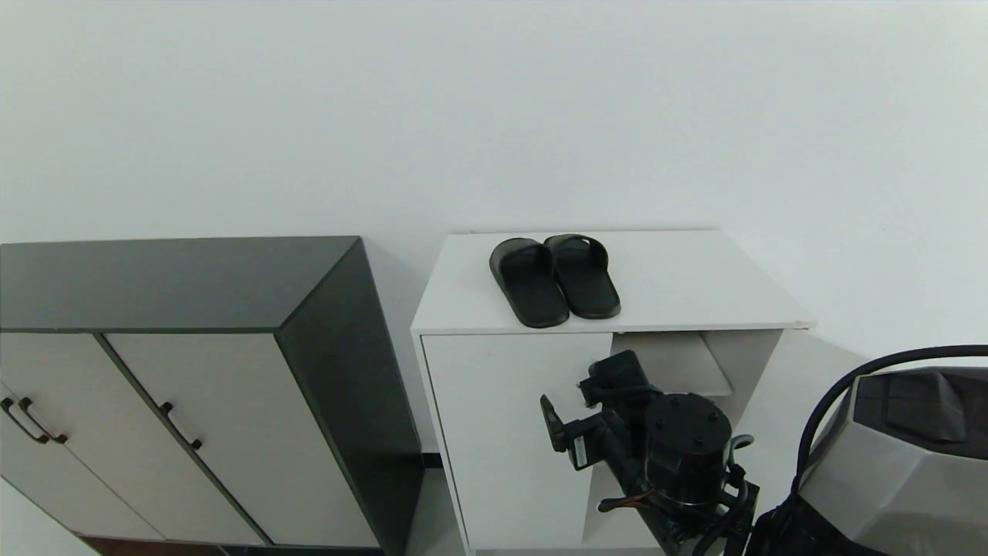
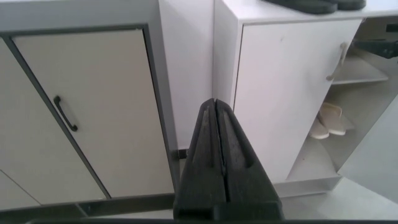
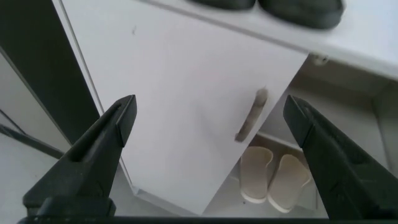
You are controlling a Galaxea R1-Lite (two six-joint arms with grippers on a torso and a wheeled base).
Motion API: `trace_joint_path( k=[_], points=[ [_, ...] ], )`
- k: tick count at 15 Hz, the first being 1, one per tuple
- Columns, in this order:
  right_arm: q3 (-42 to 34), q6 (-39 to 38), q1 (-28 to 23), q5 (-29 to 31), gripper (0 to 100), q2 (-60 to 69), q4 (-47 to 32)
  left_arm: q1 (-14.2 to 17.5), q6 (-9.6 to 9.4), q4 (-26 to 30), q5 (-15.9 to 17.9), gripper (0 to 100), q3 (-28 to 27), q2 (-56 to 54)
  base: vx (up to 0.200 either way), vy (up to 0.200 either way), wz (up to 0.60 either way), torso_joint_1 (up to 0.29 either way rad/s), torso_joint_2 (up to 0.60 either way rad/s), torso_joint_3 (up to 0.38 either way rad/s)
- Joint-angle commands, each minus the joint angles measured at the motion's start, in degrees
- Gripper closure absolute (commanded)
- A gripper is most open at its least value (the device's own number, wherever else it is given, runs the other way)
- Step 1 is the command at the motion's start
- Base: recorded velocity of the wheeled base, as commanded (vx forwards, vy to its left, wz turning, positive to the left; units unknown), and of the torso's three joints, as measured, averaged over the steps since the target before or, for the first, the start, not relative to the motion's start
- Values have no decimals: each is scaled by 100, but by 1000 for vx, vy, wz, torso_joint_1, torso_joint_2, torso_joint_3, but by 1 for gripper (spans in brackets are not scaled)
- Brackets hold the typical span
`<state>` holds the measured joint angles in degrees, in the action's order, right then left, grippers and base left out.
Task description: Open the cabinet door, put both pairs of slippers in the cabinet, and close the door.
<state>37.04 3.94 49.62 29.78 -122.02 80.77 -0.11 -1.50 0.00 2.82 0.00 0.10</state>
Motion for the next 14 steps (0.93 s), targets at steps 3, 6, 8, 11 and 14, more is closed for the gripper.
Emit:
trace_joint_path(
  k=[3,6,8,11,14],
  points=[
    [23,2,-92,-16,0,2,114,2,1,-9,0,100,0,8,0,0,0,272,-606,-339],
    [129,274,-110,-104,0,-59,167,2,1,0,0,100,0,8,0,0,0,95,-214,-115],
    [559,459,-198,-122,0,11,61,2,-8,0,0,100,0,8,0,0,0,0,0,0],
    [1623,-420,-374,-122,0,776,-2883,2,-8,0,0,100,0,8,0,0,0,0,0,0],
    [2449,-1158,-295,-43,0,1057,-4412,2,-8,-9,0,100,0,8,0,0,0,0,0,0]
  ],
)
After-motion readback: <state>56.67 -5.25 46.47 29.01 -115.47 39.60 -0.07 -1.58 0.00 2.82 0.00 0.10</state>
